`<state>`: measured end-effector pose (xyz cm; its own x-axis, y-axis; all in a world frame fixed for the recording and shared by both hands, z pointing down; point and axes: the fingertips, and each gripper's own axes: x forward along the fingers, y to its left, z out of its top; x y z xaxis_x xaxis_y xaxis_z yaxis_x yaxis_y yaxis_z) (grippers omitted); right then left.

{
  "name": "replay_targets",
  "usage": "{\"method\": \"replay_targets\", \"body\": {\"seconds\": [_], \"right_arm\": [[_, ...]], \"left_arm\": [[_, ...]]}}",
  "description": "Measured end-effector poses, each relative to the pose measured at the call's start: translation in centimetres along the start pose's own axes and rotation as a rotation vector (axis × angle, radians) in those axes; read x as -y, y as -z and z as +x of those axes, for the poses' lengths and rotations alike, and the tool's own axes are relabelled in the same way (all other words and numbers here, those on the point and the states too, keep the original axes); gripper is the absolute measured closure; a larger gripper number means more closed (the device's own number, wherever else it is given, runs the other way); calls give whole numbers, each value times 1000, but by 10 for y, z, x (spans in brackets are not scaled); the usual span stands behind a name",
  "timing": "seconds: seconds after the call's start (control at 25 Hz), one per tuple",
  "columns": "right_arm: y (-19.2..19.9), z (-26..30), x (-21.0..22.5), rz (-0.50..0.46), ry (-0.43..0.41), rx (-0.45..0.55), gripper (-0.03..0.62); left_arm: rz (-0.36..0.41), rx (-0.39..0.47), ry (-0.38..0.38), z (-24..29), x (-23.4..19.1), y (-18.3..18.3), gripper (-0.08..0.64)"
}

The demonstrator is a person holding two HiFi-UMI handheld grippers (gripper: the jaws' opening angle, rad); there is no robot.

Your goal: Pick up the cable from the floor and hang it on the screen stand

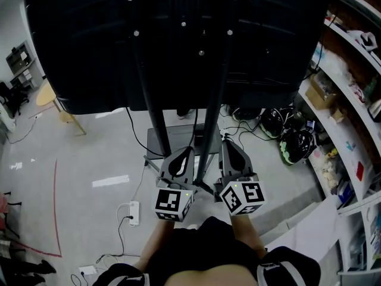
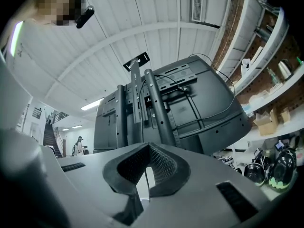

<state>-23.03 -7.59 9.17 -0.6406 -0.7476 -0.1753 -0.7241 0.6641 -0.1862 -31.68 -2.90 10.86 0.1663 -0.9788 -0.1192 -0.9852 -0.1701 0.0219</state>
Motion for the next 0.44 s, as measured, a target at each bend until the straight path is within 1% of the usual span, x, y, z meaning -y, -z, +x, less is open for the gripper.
{"method": "replay_targets", "body": {"seconds": [0.12,0.24,0.44], "right_arm": [[1,0,-2,-17,4,4,571],[2,3,-5,-17,-11,3,571],[9,7,-9,-48,-17,-21,571]], "left_arm": [[12,-16,-7,-4,-1,4,552],[23,-27,-17,-5,-4,6,552],[-7,-38,-17,-7,-11,14,552]]}}
